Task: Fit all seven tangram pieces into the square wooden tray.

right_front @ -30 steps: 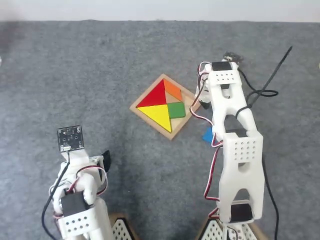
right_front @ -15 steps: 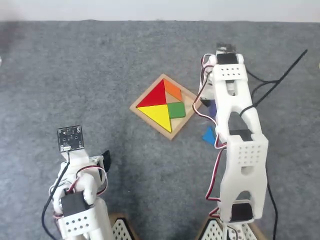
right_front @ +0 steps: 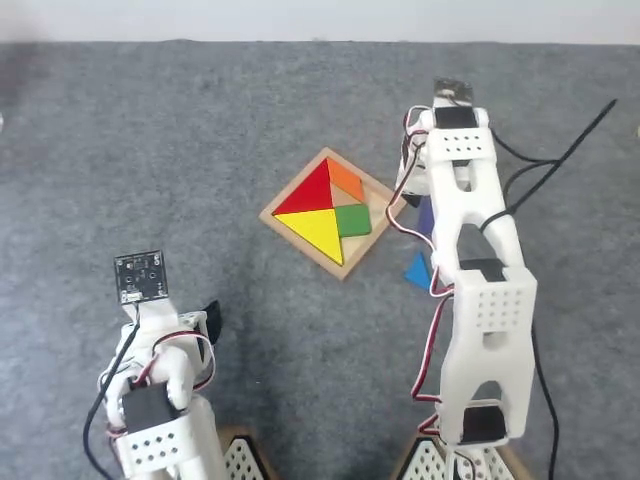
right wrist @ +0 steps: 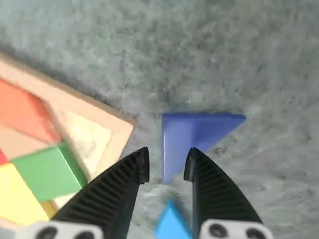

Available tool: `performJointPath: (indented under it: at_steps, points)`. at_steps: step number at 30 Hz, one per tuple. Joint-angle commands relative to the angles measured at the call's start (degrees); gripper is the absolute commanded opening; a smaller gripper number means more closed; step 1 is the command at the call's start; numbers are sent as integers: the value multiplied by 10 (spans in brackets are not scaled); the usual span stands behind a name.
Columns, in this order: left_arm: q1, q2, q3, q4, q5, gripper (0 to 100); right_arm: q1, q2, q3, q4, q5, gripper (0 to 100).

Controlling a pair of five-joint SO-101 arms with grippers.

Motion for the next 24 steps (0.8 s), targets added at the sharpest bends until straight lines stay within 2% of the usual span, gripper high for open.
performJointPath:
  at_steps: [1, 4, 8, 14, 16, 24]
  points:
    - [0, -11, -13, 3, 4, 271, -12, -6, -41, -9, -36, 134]
    - [0, -11, -13, 3, 4, 271, -25, -7, -49, -9, -60, 134]
    - [0, -11, -13, 3, 4, 271, -29, -1, -47, -14, -170, 147]
    - [0, -11, -13, 3, 4, 271, -25, 15, -48, 49, -302, 401]
    - [0, -11, -13, 3, 4, 271, -25, 22, -48, 49, -315, 440]
    - [0, -11, -13, 3, 4, 271, 7, 32, -49, -44, -296, 337]
